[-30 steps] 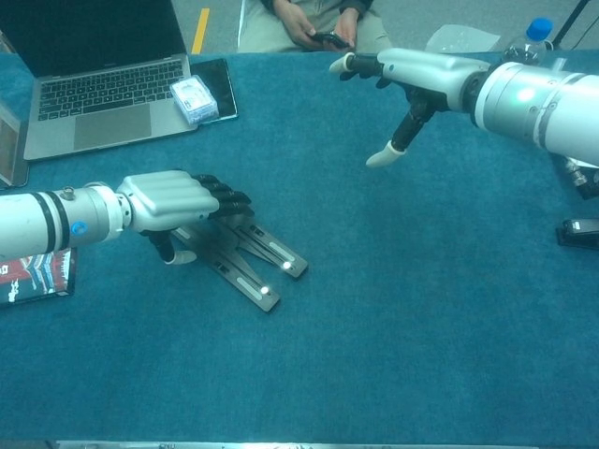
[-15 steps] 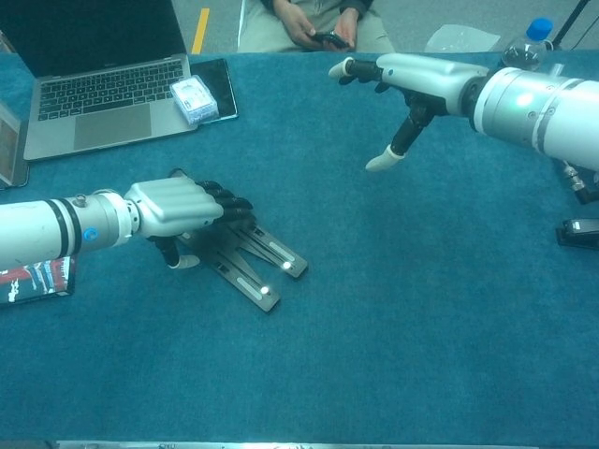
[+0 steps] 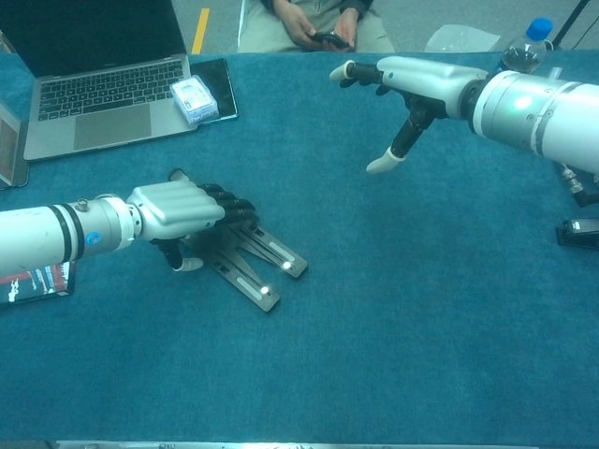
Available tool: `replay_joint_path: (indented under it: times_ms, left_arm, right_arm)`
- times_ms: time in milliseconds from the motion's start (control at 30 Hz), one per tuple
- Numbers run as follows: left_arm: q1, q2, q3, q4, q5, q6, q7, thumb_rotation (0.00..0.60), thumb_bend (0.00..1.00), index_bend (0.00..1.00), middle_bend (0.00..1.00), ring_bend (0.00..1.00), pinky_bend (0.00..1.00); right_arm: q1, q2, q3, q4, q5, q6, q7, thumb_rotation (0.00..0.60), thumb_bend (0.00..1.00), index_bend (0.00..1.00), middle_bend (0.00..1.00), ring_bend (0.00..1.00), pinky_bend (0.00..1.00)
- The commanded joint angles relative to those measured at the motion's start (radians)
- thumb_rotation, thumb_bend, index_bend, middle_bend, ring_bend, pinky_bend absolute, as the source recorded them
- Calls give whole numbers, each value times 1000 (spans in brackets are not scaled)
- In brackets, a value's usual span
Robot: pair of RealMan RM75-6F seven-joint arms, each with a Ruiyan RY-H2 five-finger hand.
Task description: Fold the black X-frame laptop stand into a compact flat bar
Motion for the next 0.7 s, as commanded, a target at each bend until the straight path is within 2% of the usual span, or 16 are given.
replay_joint_path:
  times_ms: [33,167,367,700]
  left_arm:
    - [10,-8,1,13,22,6,-29,600,349,0,0,0,0]
    - [23,-21,2,34,55,15,-68,600,350,0,26,2,0]
    - [37,-34,2,61,94,21,-119,600,350,34,100,59,8]
    - [52,-38,-3,79,141,30,-177,600,350,107,192,158,117]
  right_arm:
    - [1,-2,0,1,4,0,-3,600,0,0,80,0,114]
    - [4,-6,0,-1,11,1,-10,600,0,0,80,0,114]
    - [11,-11,1,-6,24,8,-27,600,0,0,79,0,114]
    - [18,-21,0,-6,46,15,-43,600,0,0,80,0,114]
